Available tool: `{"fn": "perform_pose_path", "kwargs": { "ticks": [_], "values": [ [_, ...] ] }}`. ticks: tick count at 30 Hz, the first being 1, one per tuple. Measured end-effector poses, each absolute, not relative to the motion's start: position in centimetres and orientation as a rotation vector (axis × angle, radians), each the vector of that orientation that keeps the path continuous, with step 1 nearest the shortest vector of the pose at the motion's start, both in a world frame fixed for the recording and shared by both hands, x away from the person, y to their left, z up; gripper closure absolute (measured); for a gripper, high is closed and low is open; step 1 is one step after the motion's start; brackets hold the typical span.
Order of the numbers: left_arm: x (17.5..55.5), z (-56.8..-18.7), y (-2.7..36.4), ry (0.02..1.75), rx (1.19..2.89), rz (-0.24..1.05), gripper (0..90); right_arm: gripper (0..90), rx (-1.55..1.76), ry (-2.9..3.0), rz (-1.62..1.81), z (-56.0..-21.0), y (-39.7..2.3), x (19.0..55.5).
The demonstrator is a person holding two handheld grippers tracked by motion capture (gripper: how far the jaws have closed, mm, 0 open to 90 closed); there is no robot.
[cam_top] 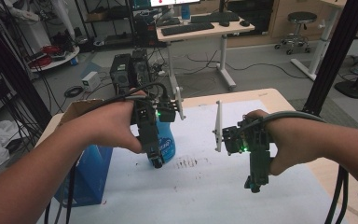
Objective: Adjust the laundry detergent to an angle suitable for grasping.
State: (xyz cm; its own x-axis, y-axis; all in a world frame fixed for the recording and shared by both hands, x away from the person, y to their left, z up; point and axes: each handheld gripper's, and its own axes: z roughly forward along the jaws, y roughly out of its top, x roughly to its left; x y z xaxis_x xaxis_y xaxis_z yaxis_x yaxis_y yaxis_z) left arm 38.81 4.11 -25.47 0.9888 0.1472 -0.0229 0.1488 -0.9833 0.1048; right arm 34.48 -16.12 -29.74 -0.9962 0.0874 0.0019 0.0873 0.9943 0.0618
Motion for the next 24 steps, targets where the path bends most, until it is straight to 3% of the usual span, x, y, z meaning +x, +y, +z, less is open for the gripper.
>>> {"fn": "perform_pose_path", "kwargs": {
  "ticks": [24],
  "values": [
    [38.64,-25.18,4.52,0.247,3.031,-0.011,6.0,2.4,0.102,3.125,0.069,-29.49,-15.84,33.96]
  ]
}}
